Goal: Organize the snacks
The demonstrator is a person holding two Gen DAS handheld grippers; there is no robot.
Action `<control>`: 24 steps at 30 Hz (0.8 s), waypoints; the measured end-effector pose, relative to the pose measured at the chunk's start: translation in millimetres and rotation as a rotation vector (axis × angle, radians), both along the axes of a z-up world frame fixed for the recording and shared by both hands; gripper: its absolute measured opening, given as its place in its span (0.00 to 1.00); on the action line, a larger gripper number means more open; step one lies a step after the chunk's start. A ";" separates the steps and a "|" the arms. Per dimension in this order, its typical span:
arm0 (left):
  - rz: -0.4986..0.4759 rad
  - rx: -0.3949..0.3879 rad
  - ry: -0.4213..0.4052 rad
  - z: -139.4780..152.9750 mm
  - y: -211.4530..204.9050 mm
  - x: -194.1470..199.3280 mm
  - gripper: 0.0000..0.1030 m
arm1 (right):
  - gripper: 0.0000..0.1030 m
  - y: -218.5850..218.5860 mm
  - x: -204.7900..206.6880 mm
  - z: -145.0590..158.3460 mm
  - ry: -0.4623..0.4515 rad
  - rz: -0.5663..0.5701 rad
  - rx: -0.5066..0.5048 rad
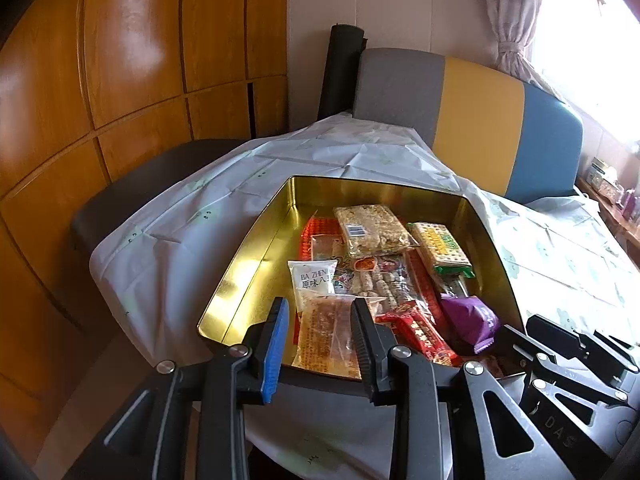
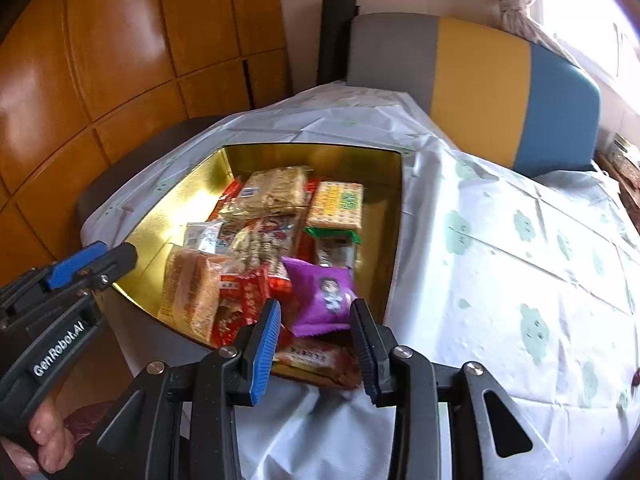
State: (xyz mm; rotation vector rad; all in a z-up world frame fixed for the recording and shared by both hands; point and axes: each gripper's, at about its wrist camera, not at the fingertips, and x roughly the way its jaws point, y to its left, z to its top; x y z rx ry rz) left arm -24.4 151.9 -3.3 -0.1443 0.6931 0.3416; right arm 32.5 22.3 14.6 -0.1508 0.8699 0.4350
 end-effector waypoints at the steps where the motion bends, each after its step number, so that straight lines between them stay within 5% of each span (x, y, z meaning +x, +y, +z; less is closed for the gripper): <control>1: -0.003 0.000 0.000 0.6 -1.1 -0.4 0.33 | 0.35 -3.2 -1.7 0.6 -0.003 -0.010 0.002; 11: -0.019 0.014 -0.013 4.2 -8.8 -2.2 0.47 | 0.36 -15.0 -4.6 -1.4 -0.011 -0.046 0.013; 24: -0.009 0.015 -0.015 5.1 -9.2 -2.7 0.54 | 0.36 -15.3 -6.0 0.2 -0.022 -0.044 0.016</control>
